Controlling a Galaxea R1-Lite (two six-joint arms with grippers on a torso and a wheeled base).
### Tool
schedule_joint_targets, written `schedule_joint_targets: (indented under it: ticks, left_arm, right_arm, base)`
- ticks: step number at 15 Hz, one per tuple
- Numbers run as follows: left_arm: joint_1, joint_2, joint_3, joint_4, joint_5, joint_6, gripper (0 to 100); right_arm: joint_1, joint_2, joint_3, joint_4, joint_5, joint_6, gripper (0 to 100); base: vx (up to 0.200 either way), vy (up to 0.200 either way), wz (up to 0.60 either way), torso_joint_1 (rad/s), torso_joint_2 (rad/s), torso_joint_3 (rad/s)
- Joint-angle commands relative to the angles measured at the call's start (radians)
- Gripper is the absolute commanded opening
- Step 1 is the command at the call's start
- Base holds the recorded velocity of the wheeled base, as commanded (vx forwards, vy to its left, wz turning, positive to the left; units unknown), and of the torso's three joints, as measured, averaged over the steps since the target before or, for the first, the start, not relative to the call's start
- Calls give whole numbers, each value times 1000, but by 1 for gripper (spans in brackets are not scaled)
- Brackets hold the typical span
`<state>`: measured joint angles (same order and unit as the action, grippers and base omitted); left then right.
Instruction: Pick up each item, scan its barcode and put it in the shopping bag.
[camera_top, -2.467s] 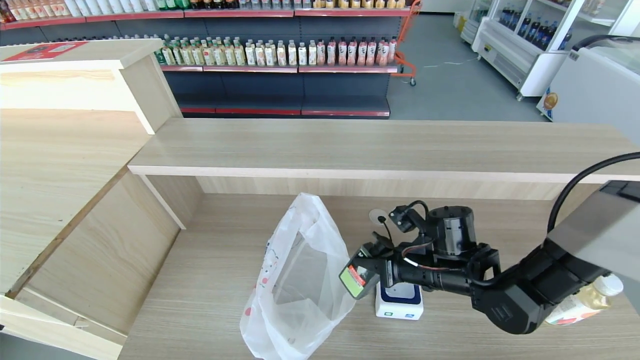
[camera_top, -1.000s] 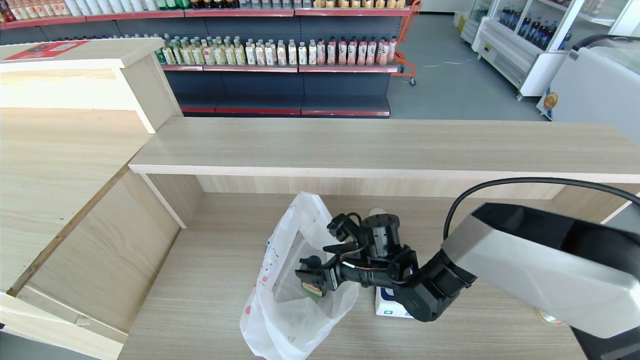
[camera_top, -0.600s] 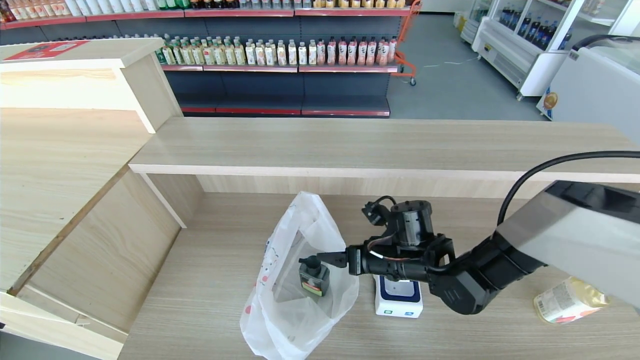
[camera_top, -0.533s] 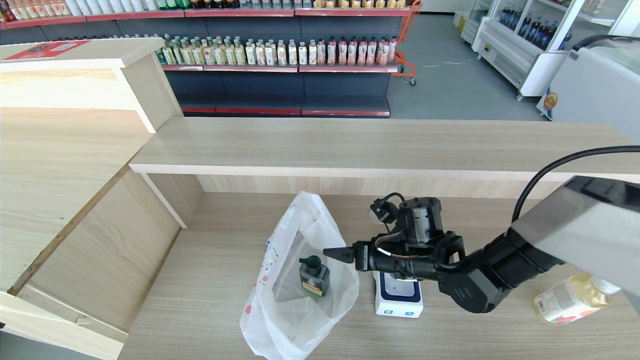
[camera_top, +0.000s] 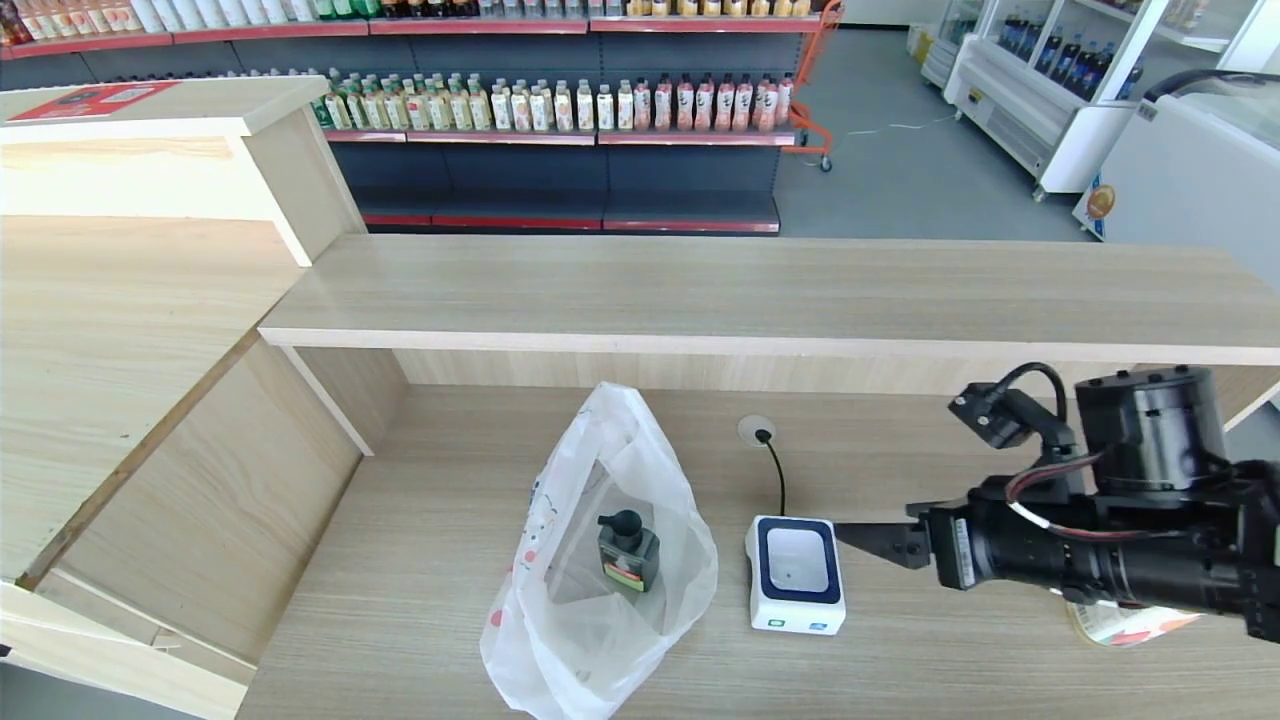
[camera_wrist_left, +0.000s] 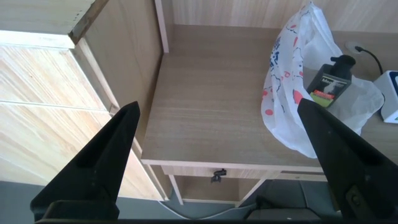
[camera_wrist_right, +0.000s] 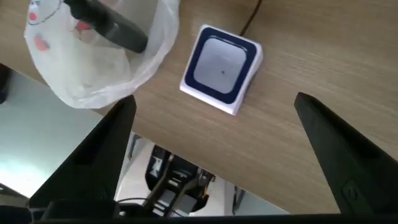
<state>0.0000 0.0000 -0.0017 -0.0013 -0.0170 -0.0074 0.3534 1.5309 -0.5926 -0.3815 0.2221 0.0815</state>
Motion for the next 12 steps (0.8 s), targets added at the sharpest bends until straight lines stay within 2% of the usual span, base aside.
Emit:
schedule_joint_targets:
  ticks: [1,2,3,5,10,12]
  left_arm:
    - [0,0,0,0,0,0,100]
    - [0,0,0,0,0,0,100]
    - [0,0,0,0,0,0,100]
    - [0,0,0,0,0,0,100]
    - [0,0,0,0,0,0,100]
    - [0,0,0,0,0,3,100]
  right_arm:
    - [-206,-278,109,110,-141,-167,100]
    - [-235,-287,112,115,-144,-169,100]
    - [-306,-298,134,112,-161,-175,100]
    - [-361,-336,171,113,-196,-180,100]
    - [-399,-399,204,116,-191,-177,100]
    - [-402,-411,218,118,-193,-172,100]
  base:
    - [0,0,0,0,0,0]
    - [0,0,0,0,0,0]
    - [0,0,0,0,0,0]
    - [0,0,0,0,0,0]
    - [0,0,0,0,0,0]
    - [0,-200,0,5,0,5]
